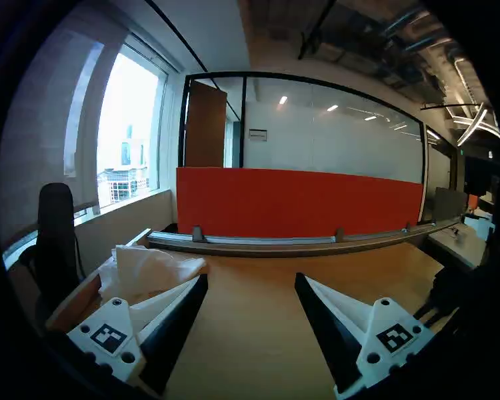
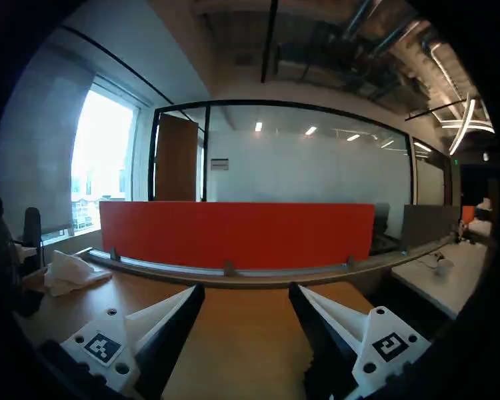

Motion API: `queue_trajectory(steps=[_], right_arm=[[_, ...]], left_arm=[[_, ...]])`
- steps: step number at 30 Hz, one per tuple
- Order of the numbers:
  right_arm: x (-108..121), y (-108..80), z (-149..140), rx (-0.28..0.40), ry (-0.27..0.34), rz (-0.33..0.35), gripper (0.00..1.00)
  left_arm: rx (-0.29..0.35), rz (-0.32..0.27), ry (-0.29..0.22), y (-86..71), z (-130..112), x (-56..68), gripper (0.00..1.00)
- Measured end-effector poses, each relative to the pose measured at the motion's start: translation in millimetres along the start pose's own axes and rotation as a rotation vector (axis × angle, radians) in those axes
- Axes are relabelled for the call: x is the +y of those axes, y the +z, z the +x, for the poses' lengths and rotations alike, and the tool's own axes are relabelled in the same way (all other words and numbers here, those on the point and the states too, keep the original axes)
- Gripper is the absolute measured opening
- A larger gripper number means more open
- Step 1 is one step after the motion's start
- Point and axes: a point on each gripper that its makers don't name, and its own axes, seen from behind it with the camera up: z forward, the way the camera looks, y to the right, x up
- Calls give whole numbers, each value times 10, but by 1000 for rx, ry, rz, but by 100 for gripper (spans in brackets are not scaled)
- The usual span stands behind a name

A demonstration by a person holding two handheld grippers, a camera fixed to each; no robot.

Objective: Fold towel

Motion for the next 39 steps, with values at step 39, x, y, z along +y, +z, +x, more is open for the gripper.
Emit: queue_trajectory(steps=[39], right_arm=[[-163,111,-728,-9,-22,-45,98]], left_arm=[[123,23,65,267,-1165,23,97]])
